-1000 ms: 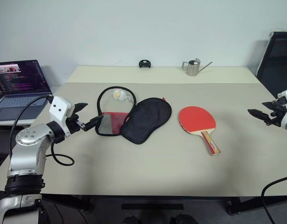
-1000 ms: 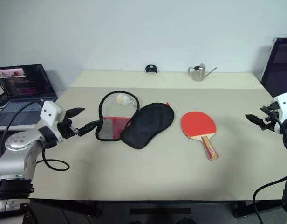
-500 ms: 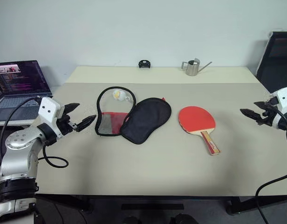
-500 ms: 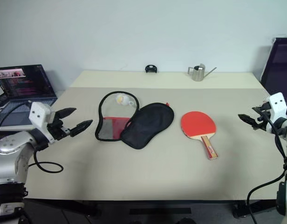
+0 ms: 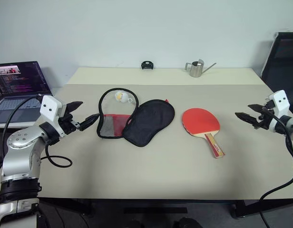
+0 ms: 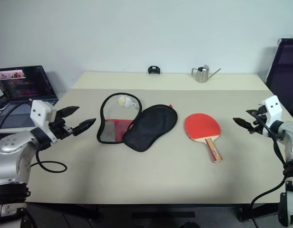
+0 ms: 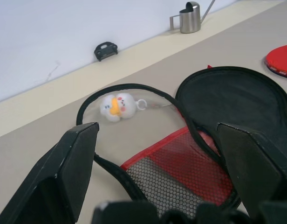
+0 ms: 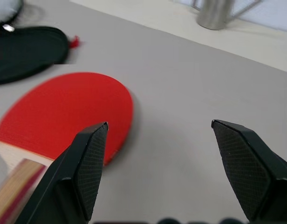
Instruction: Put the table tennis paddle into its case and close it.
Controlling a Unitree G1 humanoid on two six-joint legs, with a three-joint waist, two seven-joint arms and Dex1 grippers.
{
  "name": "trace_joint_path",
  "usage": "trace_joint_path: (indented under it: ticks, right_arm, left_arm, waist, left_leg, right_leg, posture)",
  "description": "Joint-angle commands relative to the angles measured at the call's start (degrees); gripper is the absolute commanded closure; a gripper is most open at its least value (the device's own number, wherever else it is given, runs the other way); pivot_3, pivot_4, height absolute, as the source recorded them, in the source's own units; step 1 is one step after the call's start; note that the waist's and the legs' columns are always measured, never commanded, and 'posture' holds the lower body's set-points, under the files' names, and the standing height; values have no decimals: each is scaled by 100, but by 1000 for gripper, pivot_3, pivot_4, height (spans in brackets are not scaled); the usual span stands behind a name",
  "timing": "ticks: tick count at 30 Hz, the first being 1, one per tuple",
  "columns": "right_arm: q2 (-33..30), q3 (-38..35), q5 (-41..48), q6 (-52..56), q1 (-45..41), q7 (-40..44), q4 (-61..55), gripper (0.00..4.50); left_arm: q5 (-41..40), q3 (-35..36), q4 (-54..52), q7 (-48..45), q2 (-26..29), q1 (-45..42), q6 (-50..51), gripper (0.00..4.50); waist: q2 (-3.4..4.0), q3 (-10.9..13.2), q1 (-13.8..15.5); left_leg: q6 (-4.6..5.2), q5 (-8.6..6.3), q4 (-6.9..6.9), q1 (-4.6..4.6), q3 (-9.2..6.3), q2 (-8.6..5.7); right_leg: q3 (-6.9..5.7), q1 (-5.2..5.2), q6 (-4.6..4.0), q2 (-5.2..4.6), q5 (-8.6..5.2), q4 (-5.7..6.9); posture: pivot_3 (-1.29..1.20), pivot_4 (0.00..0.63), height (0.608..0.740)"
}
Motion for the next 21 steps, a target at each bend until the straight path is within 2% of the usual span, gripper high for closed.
trace_joint_path:
  ticks: [1, 5, 9, 15, 21]
  right_arm:
    - [255, -19, 399, 685, 38, -286, -1213, 631]
    - [521, 275, 557, 1640, 199, -592, -2221, 631]
    - [839, 586, 673, 2442, 73, -887, -2754, 631]
    - [1509, 950, 949, 3374, -136, -1281, -3198, 631]
    - [2210, 1339, 1076, 4097, -367, -1676, -3115, 631]
  left_arm:
    - [-105, 57, -22, -67, 68, -210, 32, 67]
    - [-145, -30, 99, -228, 13, -341, 87, 67]
    - [-421, -177, 83, -884, 96, -343, 424, 67]
    - [-833, -234, 4, -1880, 382, -281, 1002, 67]
    - [-773, -271, 209, -2386, 716, -353, 1054, 67]
  waist:
    - [0, 0, 0]
    - [0, 0, 21]
    - [0, 0, 22]
    - [-2, 1, -23]
    - [-2, 1, -94]
  left_leg:
    - [0, 0, 2, 0, -1, 0]
    - [0, 0, 4, -2, -5, -1]
    - [0, 0, 5, -2, -6, -2]
    - [0, 0, 4, -4, -6, -2]
    - [0, 0, 4, -4, -9, -2]
  right_leg:
    - [0, 0, 0, 1, 0, 2]
    - [-2, -1, 0, 0, 0, 3]
    - [-2, -1, 0, 0, 0, 3]
    - [-2, -7, 0, 2, -1, 10]
    - [-2, -8, 0, 3, -1, 12]
  posture:
    - [0, 150, 740]
    - [0, 150, 740]
    - [0, 150, 740]
    - [0, 150, 740]
    - [0, 150, 740]
